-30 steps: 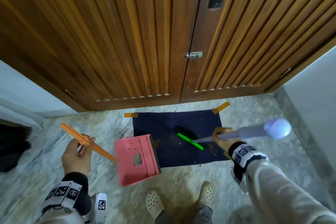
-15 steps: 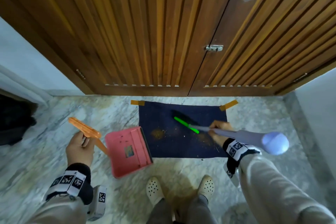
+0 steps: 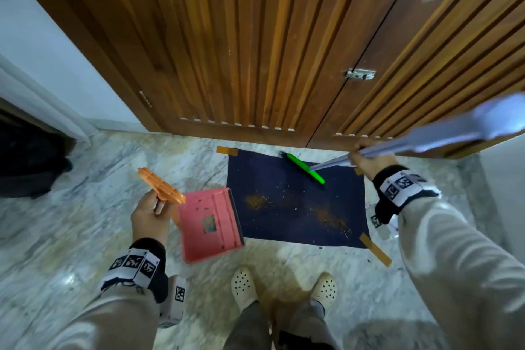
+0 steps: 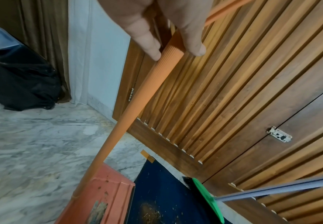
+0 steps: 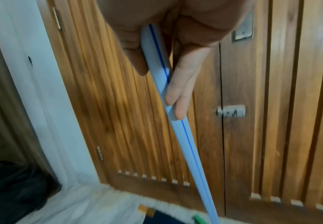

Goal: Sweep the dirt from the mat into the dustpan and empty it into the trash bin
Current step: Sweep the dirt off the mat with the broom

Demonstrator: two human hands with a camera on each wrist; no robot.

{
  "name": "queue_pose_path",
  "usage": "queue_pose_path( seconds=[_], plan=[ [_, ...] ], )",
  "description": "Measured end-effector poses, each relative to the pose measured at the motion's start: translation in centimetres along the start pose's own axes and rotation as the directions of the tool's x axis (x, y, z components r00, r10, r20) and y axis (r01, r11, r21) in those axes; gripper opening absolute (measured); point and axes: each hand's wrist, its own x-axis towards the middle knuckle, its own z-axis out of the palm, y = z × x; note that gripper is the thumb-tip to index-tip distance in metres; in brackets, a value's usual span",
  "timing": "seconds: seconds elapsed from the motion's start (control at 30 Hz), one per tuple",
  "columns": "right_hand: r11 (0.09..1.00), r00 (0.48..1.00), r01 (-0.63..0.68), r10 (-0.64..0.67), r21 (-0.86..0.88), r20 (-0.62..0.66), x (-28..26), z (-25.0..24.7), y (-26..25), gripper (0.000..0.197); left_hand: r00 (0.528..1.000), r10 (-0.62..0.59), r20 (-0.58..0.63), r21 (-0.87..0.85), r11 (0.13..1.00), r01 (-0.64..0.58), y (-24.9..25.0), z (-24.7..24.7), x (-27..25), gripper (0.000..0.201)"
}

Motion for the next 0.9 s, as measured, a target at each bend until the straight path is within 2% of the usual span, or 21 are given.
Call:
queue_pose_path(
  seconds=[0.03,0.07,0.13,0.17,0.2,0.23,0.27,0.3,0.33,0.37,0.4,0.47,0.53,0.6,0.67,0.73,0.8,0.83,0.9],
  plan=[
    [0.996,0.993,-0.085,0.088,-0.037,0.079,-0.6,1.6,0.2,0.034,1.000,0.006,0.007,-0.009,1.000,-0.006,-0.2,0.1,0.0,0.012],
    [0.990,0.977,-0.114,0.126,-0.080,0.171,-0.7,3.6,1.2,0.034,1.000,0.006,0.008,-0.022,1.000,-0.006,-0.3,0.1,0.0,0.012],
    [0.993,0.974,-0.003,0.029,-0.118,0.224,-0.7,7.3,2.8,0.033,1.000,0.009,-0.003,-0.051,0.999,-0.009,-0.7,0.1,0.0,0.007],
    [0.985,0.978,0.066,-0.033,-0.156,0.205,-0.8,7.8,3.3,0.033,1.000,0.006,-0.012,-0.066,0.998,-0.007,-0.9,-0.1,0.0,0.004],
    [0.985,0.962,0.074,-0.029,-0.157,0.270,-1.0,7.7,3.4,0.029,1.000,0.001,-0.017,-0.078,0.997,-0.003,-1.1,-0.3,0.0,0.004],
    [0.978,0.912,0.137,-0.062,-0.158,0.406,-1.2,7.2,3.0,0.017,1.000,-0.006,-0.019,-0.080,0.997,0.005,-1.3,-0.5,0.0,0.005],
    [0.976,0.826,0.176,-0.075,-0.128,0.558,-1.4,6.4,2.5,0.017,1.000,-0.013,-0.019,-0.069,0.998,0.012,-1.4,-0.9,0.0,0.007],
    [0.963,0.786,0.204,-0.052,-0.179,0.617,-1.5,5.7,2.0,0.026,1.000,-0.021,-0.019,-0.058,0.998,0.020,-1.4,-1.2,0.0,0.011],
    [0.959,0.830,0.187,-0.039,-0.211,0.557,-1.1,5.0,1.4,0.017,0.999,-0.028,-0.024,-0.055,0.998,0.027,-1.4,-1.5,-0.1,0.016],
    [0.956,0.907,0.184,-0.075,-0.228,0.415,-0.8,4.2,1.0,0.011,0.999,-0.029,-0.029,-0.061,0.998,0.027,-1.3,-1.8,-0.1,0.023],
    [0.963,0.962,0.160,-0.101,-0.219,0.255,-0.4,3.4,0.4,0.018,0.999,-0.032,-0.034,-0.070,0.997,0.030,-1.2,-2.0,-0.2,0.028],
    [0.987,0.989,0.147,-0.144,-0.068,0.041,-0.1,2.1,-1.0,0.026,0.998,-0.044,-0.039,-0.092,0.995,0.040,-0.8,-2.5,-0.6,0.032],
    [0.977,0.976,0.207,-0.203,0.046,-0.077,0.0,0.6,-2.1,0.025,0.998,-0.058,-0.038,-0.113,0.992,0.054,-0.5,-2.6,-1.1,0.031],
    [0.980,0.984,0.171,-0.165,0.097,-0.065,0.0,0.6,-2.5,0.028,0.997,-0.067,-0.041,-0.133,0.989,0.061,-0.3,-2.6,-1.7,0.024],
    [0.998,0.999,0.046,-0.045,-0.032,0.025,-0.4,2.6,-2.2,0.034,0.995,-0.087,-0.048,-0.157,0.984,0.079,-0.3,-2.6,-2.0,0.013],
    [0.993,0.989,-0.037,0.052,-0.116,0.135,-1.3,6.2,-1.1,0.031,0.995,-0.086,-0.048,-0.149,0.986,0.078,-0.6,-2.5,-2.1,0.012],
    [0.986,0.967,0.097,-0.062,-0.134,0.249,-2.5,8.7,-0.5,0.032,0.995,-0.086,-0.052,-0.160,0.984,0.077,-0.7,-2.4,-2.2,0.012],
    [0.975,0.957,0.169,-0.128,-0.144,0.259,-2.2,9.6,0.7,0.037,0.995,-0.087,-0.052,-0.169,0.983,0.078,-0.7,-2.4,-2.2,0.012],
    [0.963,0.929,0.214,-0.149,-0.163,0.337,-2.2,9.6,1.2,0.033,0.994,-0.096,-0.056,-0.185,0.979,0.084,-0.5,-2.4,-2.3,0.012]
  ],
)
